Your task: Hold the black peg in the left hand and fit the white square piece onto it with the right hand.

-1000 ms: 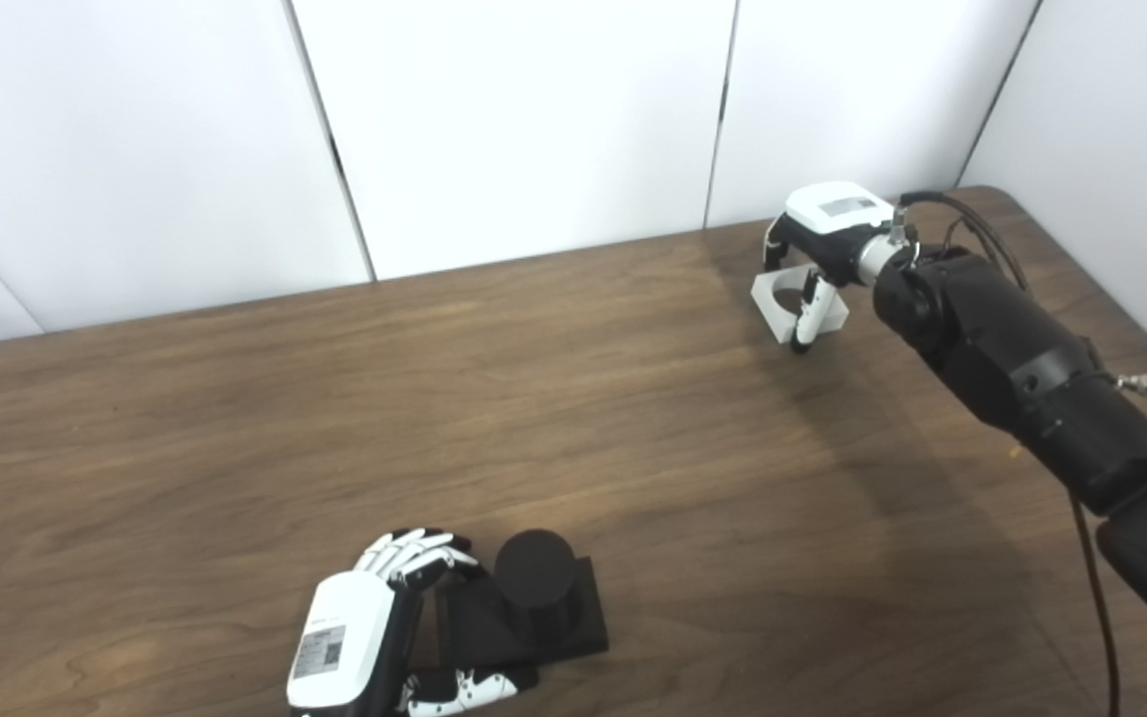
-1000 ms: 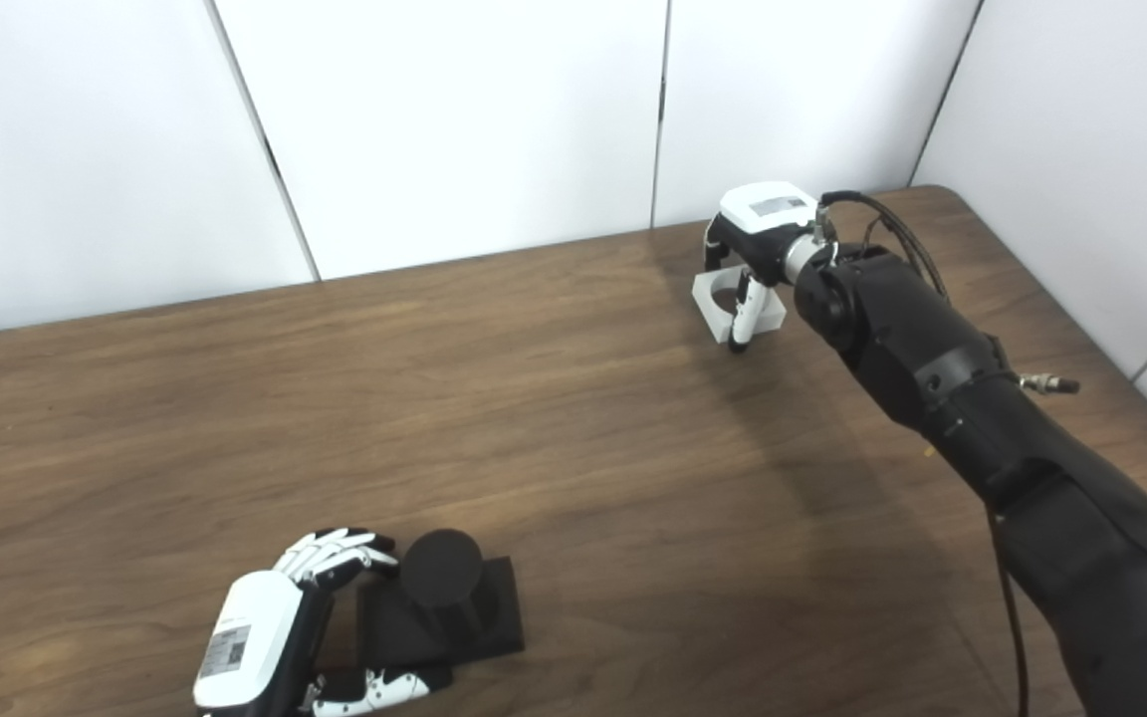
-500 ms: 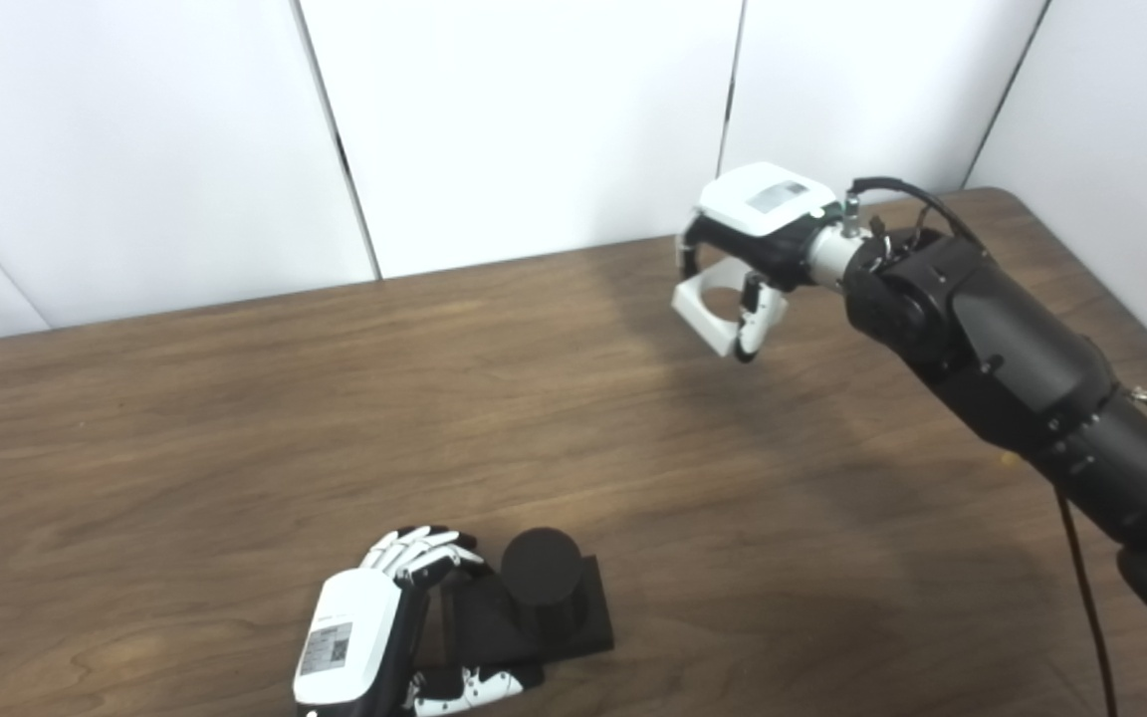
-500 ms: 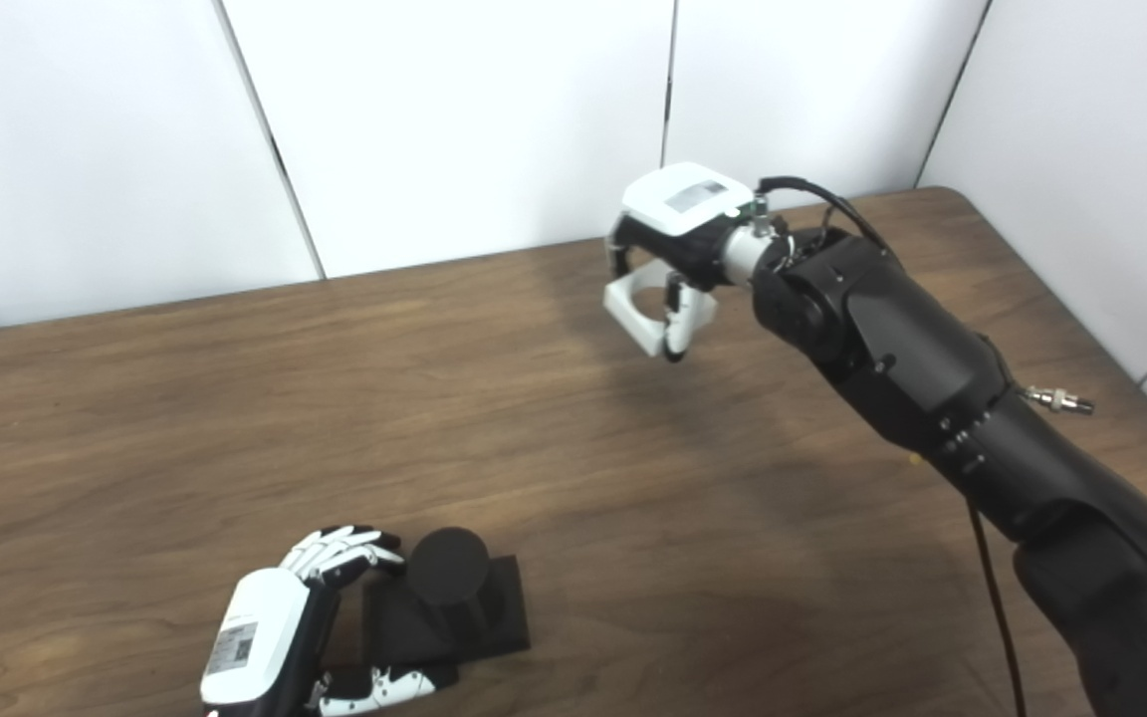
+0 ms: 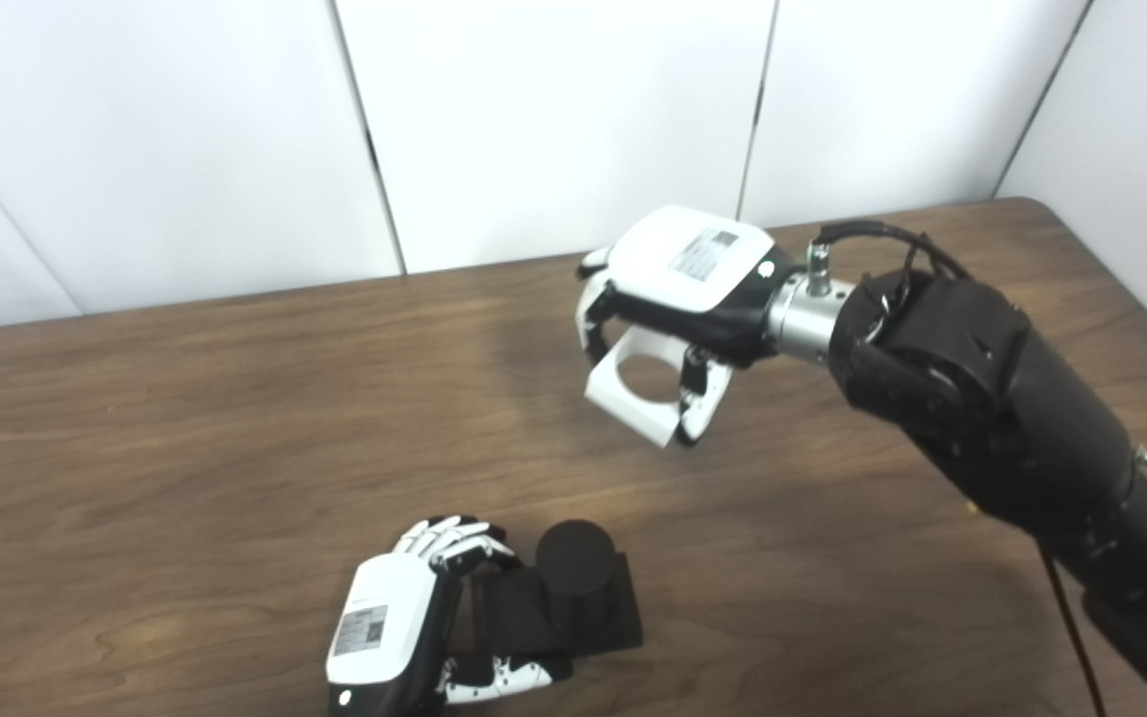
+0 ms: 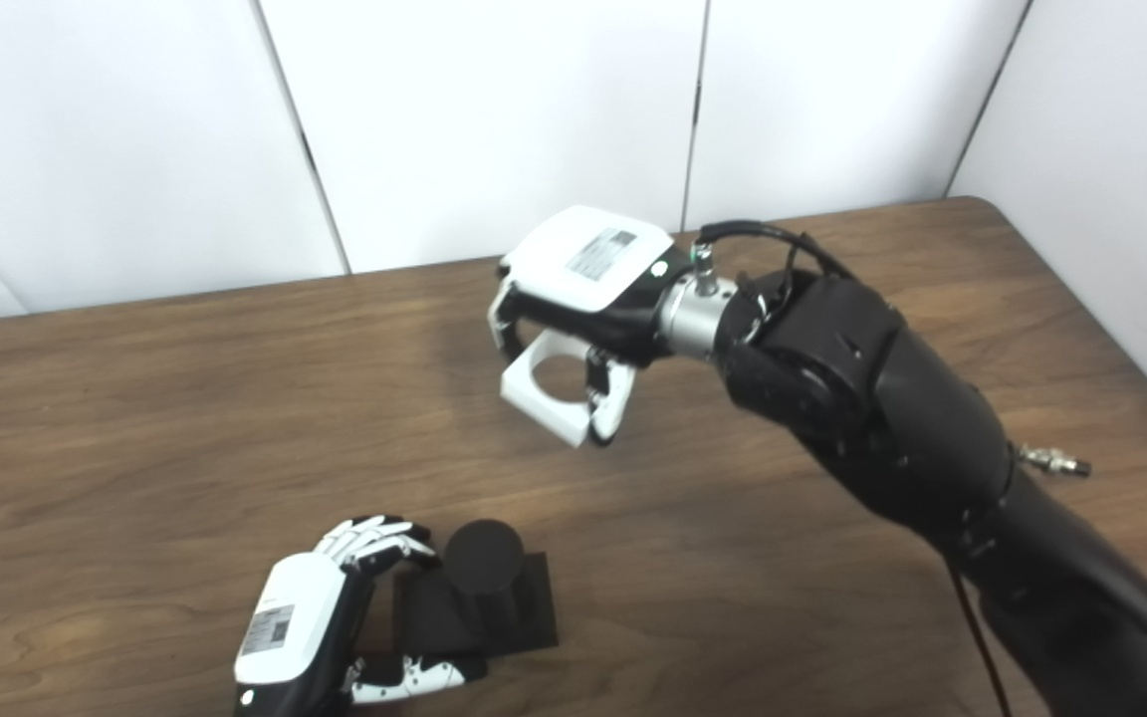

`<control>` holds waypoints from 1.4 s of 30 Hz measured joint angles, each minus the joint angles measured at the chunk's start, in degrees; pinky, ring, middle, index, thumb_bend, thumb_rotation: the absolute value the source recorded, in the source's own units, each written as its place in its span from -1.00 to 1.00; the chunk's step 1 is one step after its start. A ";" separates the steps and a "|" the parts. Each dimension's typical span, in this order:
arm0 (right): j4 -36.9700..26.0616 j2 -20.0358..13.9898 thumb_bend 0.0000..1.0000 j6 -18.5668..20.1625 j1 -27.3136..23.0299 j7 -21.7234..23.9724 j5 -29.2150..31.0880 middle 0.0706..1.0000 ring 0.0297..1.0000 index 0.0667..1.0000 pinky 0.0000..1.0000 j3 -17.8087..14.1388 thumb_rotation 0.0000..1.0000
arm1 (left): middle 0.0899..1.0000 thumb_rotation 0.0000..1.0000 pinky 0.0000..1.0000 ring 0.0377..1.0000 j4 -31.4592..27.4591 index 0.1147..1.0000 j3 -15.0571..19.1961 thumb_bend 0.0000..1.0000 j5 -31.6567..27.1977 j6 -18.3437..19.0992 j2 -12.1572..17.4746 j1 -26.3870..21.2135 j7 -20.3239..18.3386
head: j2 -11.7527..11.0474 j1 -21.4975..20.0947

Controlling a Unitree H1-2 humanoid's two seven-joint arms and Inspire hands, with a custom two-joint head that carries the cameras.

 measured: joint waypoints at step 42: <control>-2.33 7.63 0.05 -5.92 7.27 0.67 2.06 0.49 0.78 -0.11 0.79 1.71 -0.74 | 0.47 -0.90 0.72 0.64 0.05 -0.16 -0.65 0.03 1.24 1.03 -0.75 -0.71 -0.68 | 1.58 0.18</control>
